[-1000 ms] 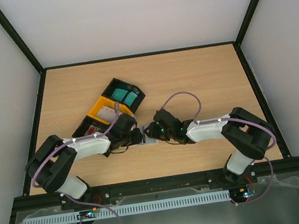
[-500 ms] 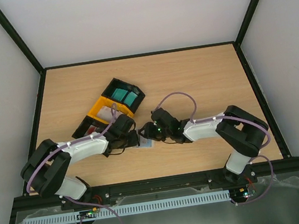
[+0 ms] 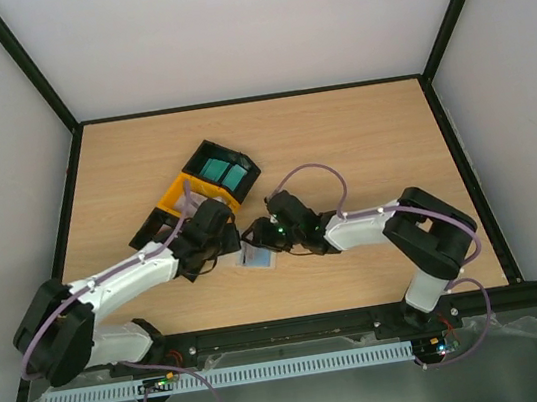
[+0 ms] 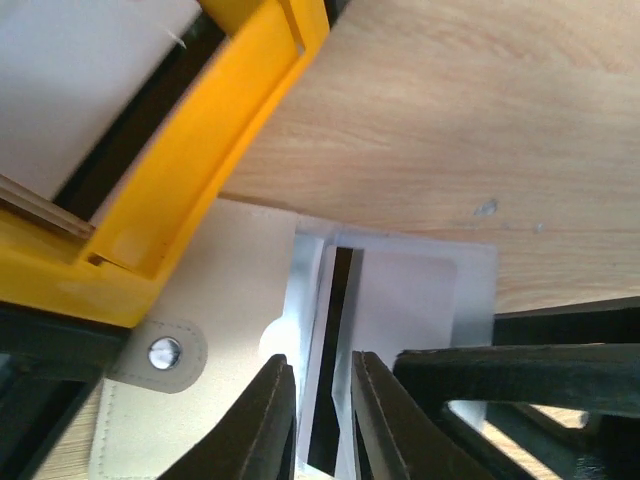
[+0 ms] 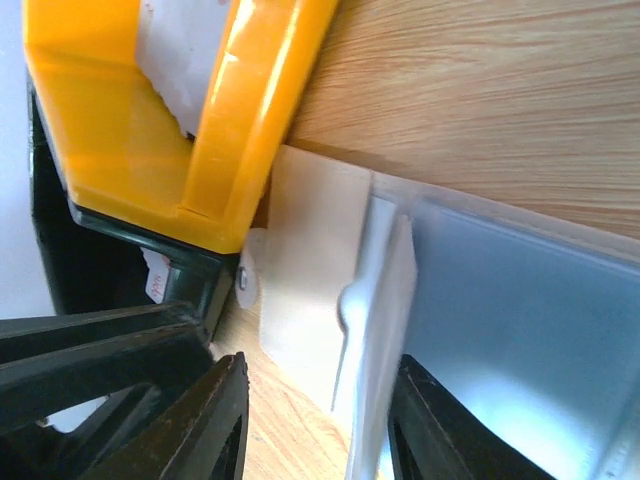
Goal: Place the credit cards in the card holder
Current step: Move the card holder to the center of the board.
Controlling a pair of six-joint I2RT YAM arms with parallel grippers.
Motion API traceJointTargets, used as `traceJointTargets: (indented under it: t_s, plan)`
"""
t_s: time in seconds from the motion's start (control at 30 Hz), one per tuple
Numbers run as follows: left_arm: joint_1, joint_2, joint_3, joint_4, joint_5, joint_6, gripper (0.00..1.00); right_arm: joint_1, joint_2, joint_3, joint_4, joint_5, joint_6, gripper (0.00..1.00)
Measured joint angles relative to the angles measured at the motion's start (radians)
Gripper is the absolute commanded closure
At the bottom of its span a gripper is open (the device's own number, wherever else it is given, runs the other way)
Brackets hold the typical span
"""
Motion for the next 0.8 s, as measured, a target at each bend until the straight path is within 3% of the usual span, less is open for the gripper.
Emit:
traceJointTargets:
  t_s: [0.33, 0.8]
  plan:
    - [0.064, -0.169, 0.01, -0.093, -0.105, -0.017, 0.7, 0.045, 0.073, 0.097, -0.001, -0.016, -0.008, 0.48]
    - [0.14, -0.241, -0.006, -0.125, -0.061, 0.014, 0.54, 0.076, 0.174, 0.159, -0.055, 0.034, -0.056, 0.46]
